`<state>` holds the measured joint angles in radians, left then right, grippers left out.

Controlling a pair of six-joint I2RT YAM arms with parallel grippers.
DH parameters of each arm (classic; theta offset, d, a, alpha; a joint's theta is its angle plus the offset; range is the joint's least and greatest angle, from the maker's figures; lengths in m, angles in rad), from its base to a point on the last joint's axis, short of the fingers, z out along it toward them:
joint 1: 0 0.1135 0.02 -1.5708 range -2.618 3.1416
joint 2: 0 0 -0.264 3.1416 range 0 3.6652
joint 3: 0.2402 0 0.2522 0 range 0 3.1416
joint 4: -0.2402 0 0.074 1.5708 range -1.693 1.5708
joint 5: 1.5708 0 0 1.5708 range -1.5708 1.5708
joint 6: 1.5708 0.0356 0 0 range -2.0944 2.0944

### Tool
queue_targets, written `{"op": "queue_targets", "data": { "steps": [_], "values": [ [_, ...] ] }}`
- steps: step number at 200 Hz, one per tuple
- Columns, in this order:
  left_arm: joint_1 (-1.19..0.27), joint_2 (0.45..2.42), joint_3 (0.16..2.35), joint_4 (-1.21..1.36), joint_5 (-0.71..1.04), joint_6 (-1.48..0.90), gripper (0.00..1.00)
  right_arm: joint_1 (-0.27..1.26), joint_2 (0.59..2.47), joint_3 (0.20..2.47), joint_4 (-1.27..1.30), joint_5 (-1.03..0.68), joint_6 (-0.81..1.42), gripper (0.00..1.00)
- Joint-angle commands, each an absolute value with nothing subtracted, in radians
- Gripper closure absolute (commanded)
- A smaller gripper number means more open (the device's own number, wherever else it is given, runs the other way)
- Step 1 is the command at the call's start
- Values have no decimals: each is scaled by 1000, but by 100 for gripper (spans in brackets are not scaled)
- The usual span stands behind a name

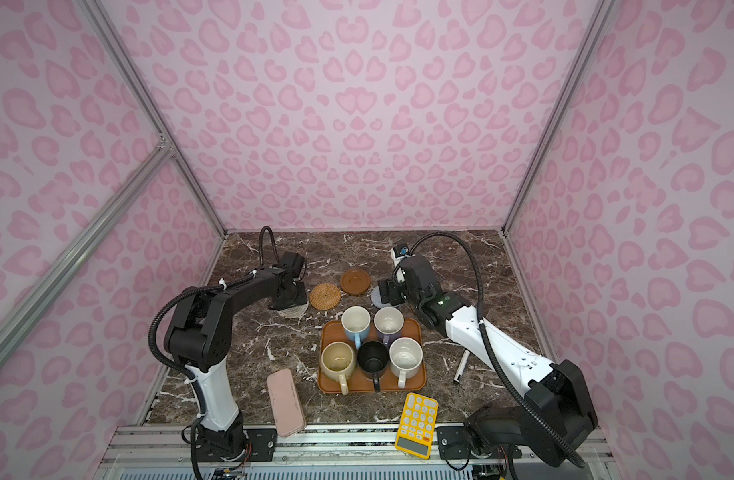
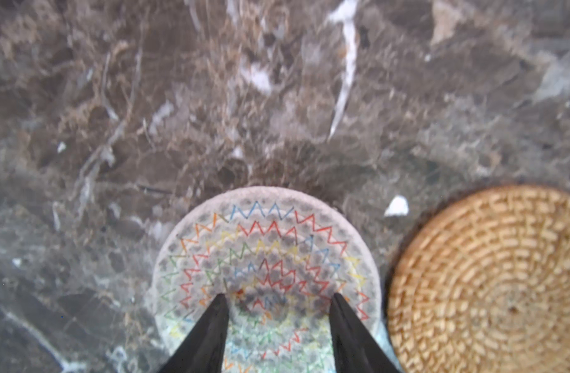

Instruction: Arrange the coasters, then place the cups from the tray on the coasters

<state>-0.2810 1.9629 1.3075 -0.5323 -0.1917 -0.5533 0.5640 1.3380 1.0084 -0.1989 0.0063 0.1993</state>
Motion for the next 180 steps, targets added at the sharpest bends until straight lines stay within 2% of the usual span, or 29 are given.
{"op": "queue_targets", "data": {
  "steps": [1,41,84,180],
  "values": [
    [-263,2005,1339,-572,-183,-541,48,565,1333,999,-175,0,199,11],
    [-245,2066,1460,-603,-184,-523,48,565,1330,992,-174,2,199,11],
    [-243,2054,1454,-588,-171,-528,47,565,1346,1007,-176,-8,195,11],
    [-236,1919,1561,-626,-116,-525,36,565,1332,1044,-203,-17,204,11]
  ]
}}
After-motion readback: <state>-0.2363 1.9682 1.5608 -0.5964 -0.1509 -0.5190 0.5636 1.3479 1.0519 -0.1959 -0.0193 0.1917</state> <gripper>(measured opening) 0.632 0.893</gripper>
